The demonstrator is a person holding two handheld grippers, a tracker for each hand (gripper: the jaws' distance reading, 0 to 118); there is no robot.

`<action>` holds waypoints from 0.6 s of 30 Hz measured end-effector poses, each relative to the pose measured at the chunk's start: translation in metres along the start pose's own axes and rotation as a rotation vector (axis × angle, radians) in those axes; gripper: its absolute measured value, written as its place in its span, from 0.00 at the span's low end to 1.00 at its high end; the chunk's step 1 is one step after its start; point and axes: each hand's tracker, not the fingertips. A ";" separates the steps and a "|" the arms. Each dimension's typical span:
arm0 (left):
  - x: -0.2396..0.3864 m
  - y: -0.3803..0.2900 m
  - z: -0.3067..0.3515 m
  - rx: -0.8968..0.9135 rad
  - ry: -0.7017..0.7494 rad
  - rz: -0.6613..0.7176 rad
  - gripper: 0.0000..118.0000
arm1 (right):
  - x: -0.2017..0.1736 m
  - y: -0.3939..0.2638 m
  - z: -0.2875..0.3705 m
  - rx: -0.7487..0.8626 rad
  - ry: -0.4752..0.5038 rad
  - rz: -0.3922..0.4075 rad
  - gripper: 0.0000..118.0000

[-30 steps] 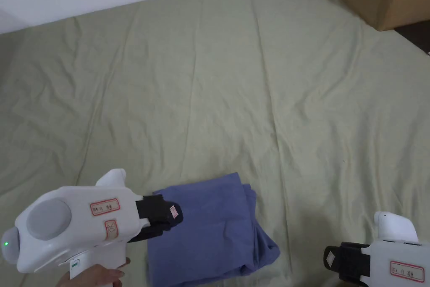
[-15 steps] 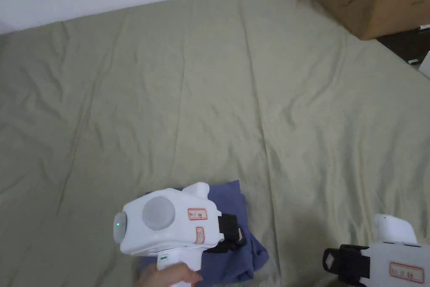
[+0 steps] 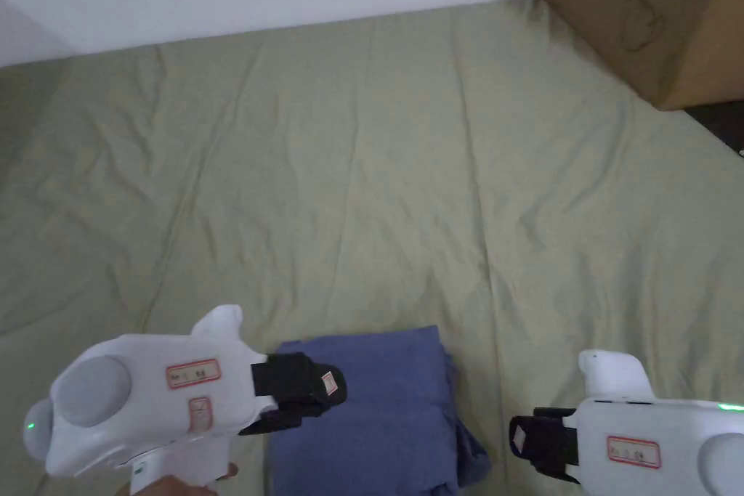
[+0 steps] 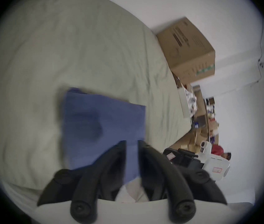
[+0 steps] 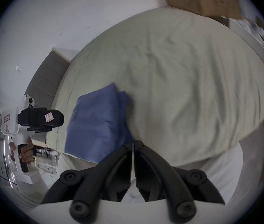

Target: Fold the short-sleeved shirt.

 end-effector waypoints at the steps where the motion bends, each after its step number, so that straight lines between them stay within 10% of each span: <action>1: -0.013 -0.002 0.013 0.019 0.029 0.017 0.46 | -0.011 0.007 -0.007 -0.007 0.015 0.035 0.03; 2: -0.025 -0.004 0.023 0.036 0.050 0.032 0.76 | -0.021 0.012 -0.015 -0.018 0.030 0.069 0.03; 4: -0.050 -0.012 0.037 0.046 0.099 0.082 0.92 | -0.043 0.023 -0.030 -0.025 0.041 0.120 0.03; 18: -0.120 -0.010 -0.034 -0.065 -0.110 0.284 0.94 | -0.039 0.044 -0.107 -0.183 -0.028 0.082 0.03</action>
